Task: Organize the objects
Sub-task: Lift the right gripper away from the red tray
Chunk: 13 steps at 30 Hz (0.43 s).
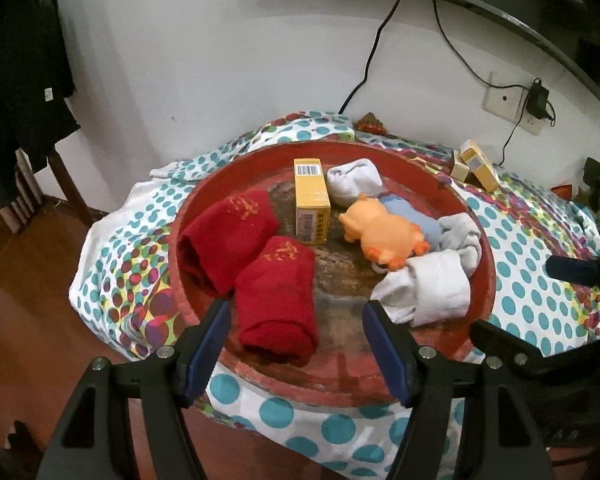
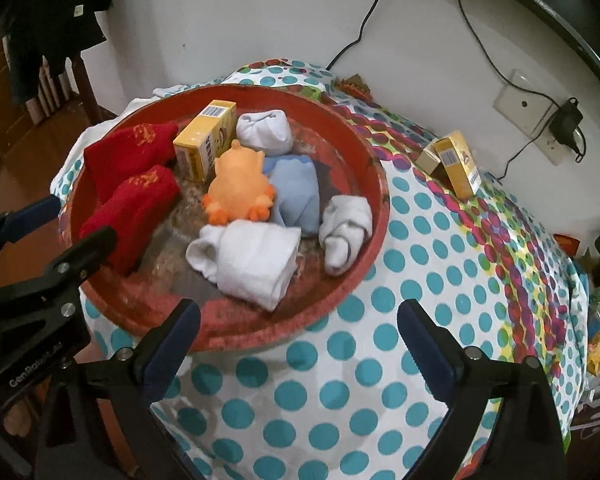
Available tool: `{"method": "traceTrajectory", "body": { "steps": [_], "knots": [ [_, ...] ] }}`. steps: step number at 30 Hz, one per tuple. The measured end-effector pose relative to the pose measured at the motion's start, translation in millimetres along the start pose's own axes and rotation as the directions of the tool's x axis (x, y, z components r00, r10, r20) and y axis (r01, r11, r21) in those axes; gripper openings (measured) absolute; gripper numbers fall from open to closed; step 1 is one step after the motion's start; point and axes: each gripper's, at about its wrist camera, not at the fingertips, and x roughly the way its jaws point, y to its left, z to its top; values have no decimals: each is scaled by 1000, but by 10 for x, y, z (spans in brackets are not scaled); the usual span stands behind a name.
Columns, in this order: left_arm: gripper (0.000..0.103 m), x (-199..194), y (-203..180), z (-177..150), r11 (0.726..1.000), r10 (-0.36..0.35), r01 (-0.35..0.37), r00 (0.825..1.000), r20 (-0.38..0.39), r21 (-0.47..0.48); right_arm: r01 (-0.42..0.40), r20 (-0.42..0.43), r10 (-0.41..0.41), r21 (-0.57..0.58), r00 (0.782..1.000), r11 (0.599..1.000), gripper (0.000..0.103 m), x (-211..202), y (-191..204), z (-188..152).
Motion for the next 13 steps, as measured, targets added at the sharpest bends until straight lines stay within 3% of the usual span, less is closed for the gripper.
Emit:
{"method": "traceTrajectory", "body": {
  "steps": [7, 13],
  "knots": [
    [70, -55, -12, 6, 999, -44, 44, 999, 0, -27, 26, 2, -26, -5, 1000, 1000, 98, -59, 31, 26],
    [70, -119, -26, 29, 999, -43, 43, 999, 23, -13, 55, 9, -55, -20, 998, 998, 99, -333, -96, -307]
  ]
}}
